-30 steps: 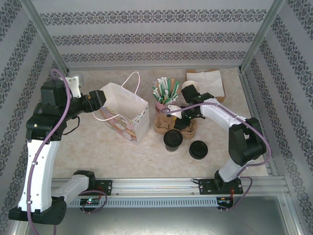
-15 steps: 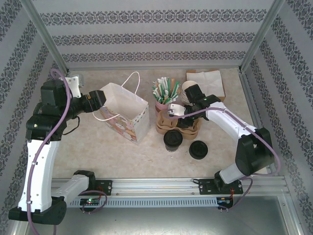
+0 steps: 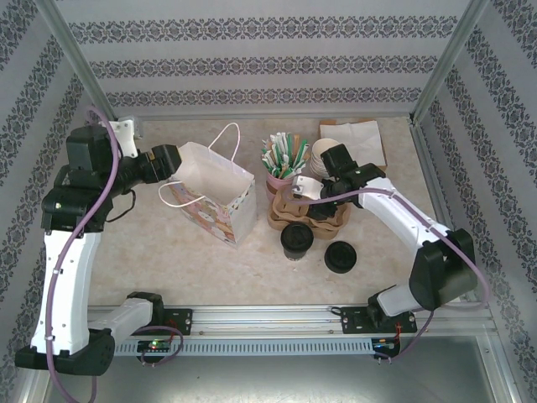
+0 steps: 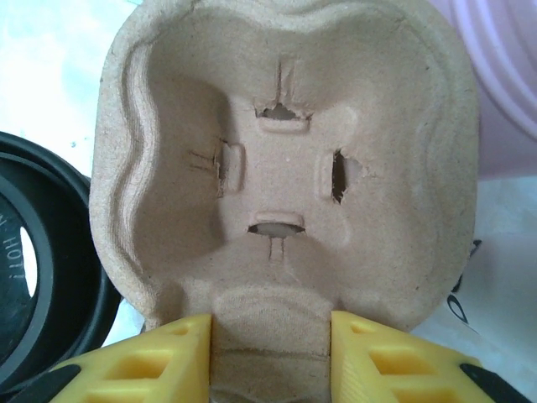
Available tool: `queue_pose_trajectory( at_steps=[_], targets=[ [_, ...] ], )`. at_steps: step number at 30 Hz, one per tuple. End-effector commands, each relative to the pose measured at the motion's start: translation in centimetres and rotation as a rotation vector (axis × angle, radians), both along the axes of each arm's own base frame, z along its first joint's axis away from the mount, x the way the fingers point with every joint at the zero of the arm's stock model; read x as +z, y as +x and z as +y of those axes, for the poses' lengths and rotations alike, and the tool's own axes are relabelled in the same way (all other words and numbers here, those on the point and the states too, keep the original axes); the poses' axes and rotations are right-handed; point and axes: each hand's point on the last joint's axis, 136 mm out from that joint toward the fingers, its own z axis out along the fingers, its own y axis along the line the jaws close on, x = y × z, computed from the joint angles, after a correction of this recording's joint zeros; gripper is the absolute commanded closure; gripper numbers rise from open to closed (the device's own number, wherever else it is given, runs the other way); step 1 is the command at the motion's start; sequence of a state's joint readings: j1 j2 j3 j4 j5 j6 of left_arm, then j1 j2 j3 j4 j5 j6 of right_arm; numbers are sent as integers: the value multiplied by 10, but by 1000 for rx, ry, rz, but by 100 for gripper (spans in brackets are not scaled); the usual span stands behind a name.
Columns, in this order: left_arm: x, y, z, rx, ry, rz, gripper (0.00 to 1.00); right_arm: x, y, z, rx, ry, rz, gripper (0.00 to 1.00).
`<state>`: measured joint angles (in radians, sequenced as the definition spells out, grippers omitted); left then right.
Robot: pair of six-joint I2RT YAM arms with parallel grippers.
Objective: Pack the takeout coffee
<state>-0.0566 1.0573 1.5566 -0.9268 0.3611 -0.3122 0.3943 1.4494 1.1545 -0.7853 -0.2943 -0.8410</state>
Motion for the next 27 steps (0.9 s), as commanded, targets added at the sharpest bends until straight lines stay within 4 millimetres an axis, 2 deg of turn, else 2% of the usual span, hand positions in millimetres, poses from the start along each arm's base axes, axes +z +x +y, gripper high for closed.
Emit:
queue_pose_trajectory(
  at_steps=[1,5,10,13,17,22,25,27],
  targets=[
    [12,2,7,5,51,-21,24,15,-3,-13,-75,-11,-16,61],
    [16,17,15,35,100,-10,24,22,-7,-26,-152,-30,-7,61],
    [11,50,19,71,78,23,26,33,-22,-33,-186,-25,-10,61],
    [3,72,31,122,51,47,27,42,-33,-36,-206,-3,-36,61],
    [-5,96,58,214,-66,43,27,62,-48,-32,-204,59,-98,61],
    [-35,115,89,311,-176,87,29,100,-59,-18,-179,169,-191,61],
    [-61,116,112,408,-158,125,29,118,-66,-8,-157,218,-222,61],
    [-80,117,128,458,-222,143,30,128,-70,0,-139,248,-236,61]
  ],
)
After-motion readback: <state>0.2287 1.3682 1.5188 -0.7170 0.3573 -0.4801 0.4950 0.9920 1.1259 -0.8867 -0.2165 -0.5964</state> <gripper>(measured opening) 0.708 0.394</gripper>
